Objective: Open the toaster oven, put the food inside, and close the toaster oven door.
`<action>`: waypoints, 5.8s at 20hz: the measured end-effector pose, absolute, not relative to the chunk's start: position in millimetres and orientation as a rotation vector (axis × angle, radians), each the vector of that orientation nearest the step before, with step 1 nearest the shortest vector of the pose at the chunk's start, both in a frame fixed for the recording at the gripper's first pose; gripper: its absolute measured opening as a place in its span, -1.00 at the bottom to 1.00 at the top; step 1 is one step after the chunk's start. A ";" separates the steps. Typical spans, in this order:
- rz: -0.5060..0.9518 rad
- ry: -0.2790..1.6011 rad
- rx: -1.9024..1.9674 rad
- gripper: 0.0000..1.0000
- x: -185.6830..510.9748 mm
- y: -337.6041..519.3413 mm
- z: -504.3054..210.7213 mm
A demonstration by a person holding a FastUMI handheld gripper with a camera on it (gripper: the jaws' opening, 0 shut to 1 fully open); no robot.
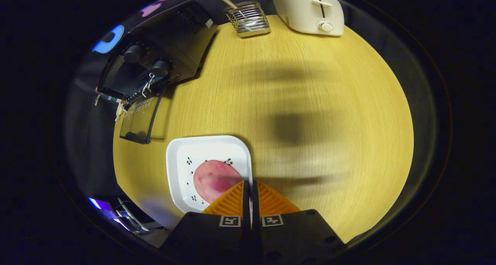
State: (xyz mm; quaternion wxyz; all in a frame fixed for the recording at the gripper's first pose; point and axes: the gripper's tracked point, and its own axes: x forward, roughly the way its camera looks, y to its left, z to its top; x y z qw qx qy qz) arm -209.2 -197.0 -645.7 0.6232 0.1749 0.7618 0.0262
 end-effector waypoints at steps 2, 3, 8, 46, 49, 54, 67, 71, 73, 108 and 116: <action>0.065 1.773 0.498 -0.90 -211.9 -194.9 -642.9; 0.071 1.782 0.537 -0.90 -213.7 -193.9 -644.5; 0.093 1.783 0.692 -0.90 -219.0 -190.1 -639.9; -0.642 1.107 1.294 -0.90 -62.9 24.0 -603.3; -0.731 1.029 1.349 -0.90 -40.9 32.3 -609.7; -0.814 0.973 1.384 -0.90 -14.9 59.7 -631.6; -1.024 0.883 1.439 -0.88 14.0 87.4 -665.7; -1.011 0.892 1.491 -0.67 14.6 90.6 -660.6; -0.995 0.905 1.482 -0.66 10.6 90.0 -654.7; 0.004 1.325 0.048 0.98 -159.6 106.0 -599.0; -0.034 1.417 0.095 0.98 -170.7 114.3 -659.4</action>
